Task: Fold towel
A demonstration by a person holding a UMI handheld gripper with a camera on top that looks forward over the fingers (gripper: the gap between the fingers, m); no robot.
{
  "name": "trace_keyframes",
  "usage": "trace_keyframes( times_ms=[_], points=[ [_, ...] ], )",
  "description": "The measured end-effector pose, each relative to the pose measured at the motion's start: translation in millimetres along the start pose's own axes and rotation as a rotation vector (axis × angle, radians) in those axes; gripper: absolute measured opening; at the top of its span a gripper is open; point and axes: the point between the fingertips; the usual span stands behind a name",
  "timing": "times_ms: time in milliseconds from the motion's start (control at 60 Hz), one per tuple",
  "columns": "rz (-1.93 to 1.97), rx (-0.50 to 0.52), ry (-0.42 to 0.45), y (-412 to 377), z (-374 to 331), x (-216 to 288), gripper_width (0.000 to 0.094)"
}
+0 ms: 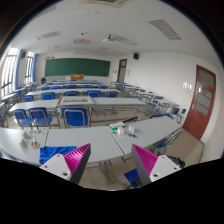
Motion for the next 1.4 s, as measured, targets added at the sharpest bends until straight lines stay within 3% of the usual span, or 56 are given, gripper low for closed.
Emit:
trace_keyframes(
  times_ms=[133, 350, 583, 800, 933, 1167, 1217, 1300, 1400],
  points=[
    [0.000, -0.012, -0.029, -0.3, -1.4, -15.6, 0.0850],
    [-0.062, 0.004, -0.094, -48.8, -5.8, -86.3, 0.0854],
    [-0.072, 0.231, -0.140, -245.3, -39.7, -162.5, 0.0857],
    [-0.085, 0.424, -0.148, -424.6, -44.5, -180.4, 0.0847],
    [-0.125, 0.442, -0.141, -489.2, -5.5, -180.4, 0.0848],
    [-0.188, 0.401, -0.213, -538.0, 79.3, -217.0, 0.0846],
    [-0.209, 0.391, -0.212, -539.1, 88.6, -221.8, 0.0803],
    [-0.295, 0.398, -0.138, -540.7, 94.5, -218.2, 0.0595],
    [-0.350, 0.401, -0.095, -539.4, 101.0, -216.3, 0.0202]
  ],
)
Point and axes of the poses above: the point between the fingertips, and its own axes, seen from behind it with the camera up: y to the right, x up, z forward, the way the camera looks, and after that the axes turned 15 degrees about -x, right-handed
